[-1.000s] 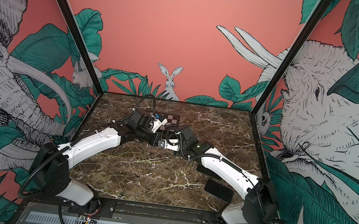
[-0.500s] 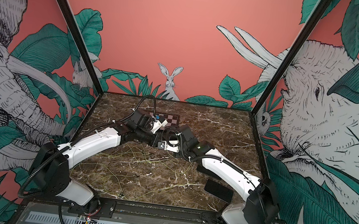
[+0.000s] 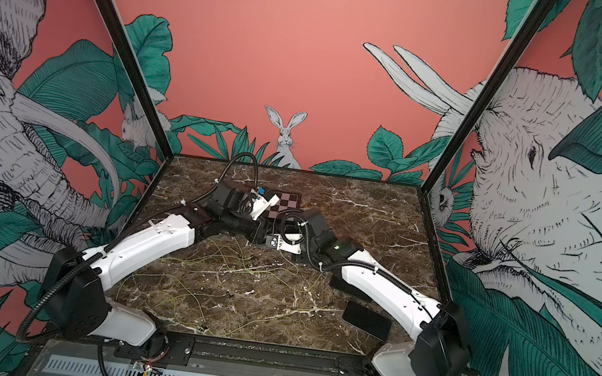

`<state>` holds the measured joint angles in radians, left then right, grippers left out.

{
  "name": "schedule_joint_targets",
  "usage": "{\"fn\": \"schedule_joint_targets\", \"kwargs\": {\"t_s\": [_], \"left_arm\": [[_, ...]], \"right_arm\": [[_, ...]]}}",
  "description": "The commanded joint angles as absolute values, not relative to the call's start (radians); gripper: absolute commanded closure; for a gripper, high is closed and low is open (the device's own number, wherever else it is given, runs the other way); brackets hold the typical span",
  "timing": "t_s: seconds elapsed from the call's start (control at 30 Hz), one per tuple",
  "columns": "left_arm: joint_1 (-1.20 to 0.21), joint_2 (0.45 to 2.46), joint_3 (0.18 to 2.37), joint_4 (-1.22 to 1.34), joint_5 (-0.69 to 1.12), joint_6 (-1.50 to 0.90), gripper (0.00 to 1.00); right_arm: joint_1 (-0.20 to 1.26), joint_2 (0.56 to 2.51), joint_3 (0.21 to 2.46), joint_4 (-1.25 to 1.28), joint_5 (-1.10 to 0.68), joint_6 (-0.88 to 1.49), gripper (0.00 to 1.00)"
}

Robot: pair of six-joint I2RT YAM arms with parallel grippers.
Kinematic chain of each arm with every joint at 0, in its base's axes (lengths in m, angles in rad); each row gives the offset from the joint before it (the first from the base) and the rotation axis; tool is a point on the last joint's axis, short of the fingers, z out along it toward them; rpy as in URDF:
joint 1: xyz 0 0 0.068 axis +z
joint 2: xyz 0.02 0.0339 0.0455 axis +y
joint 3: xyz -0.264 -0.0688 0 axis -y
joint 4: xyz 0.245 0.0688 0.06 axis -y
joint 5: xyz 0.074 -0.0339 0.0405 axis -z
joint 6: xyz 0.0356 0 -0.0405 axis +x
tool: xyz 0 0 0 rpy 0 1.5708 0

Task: Plug wired earphones into phones
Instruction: Insert the wired earphone into the phone, then place the phone at the center of the board.

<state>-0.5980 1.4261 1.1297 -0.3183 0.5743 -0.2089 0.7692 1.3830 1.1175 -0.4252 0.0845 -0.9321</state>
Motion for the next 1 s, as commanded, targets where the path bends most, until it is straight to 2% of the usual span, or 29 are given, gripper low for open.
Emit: {"fn": "schedule_joint_targets", "kwargs": {"t_s": [0.0,0.1,0.23,0.37,0.43,0.53,0.7,0.97], "left_arm": [[-0.584,1.406,1.128,-0.308,0.569,-0.192,0.52],[-0.583,1.41,1.14,-0.343,0.505,-0.174,0.51],[-0.555,1.392,1.14,-0.392,0.25,-0.199,0.51],[-0.475,1.34,1.078,-0.301,0.227,-0.288,0.51],[-0.443,1.309,1.054,-0.296,0.16,-0.318,0.5],[-0.419,1.276,1.039,-0.288,0.118,-0.301,0.49],[-0.419,1.256,1.021,-0.258,0.136,-0.268,0.48],[-0.419,1.29,1.021,-0.231,0.268,-0.262,0.49]], "right_arm": [[0.732,1.352,1.115,-0.39,0.072,-0.916,0.44],[0.696,1.363,1.105,-0.4,0.065,-0.918,0.44],[0.614,1.405,1.104,-0.414,0.041,-0.907,0.43],[0.524,1.512,1.156,-0.458,0.044,-0.907,0.42],[0.484,1.576,1.184,-0.475,0.053,-0.902,0.42],[0.432,1.665,1.214,-0.476,0.045,-0.886,0.41],[0.373,1.78,1.302,-0.531,0.045,-0.887,0.39],[0.321,1.902,1.389,-0.609,0.032,-0.937,0.39]]}}
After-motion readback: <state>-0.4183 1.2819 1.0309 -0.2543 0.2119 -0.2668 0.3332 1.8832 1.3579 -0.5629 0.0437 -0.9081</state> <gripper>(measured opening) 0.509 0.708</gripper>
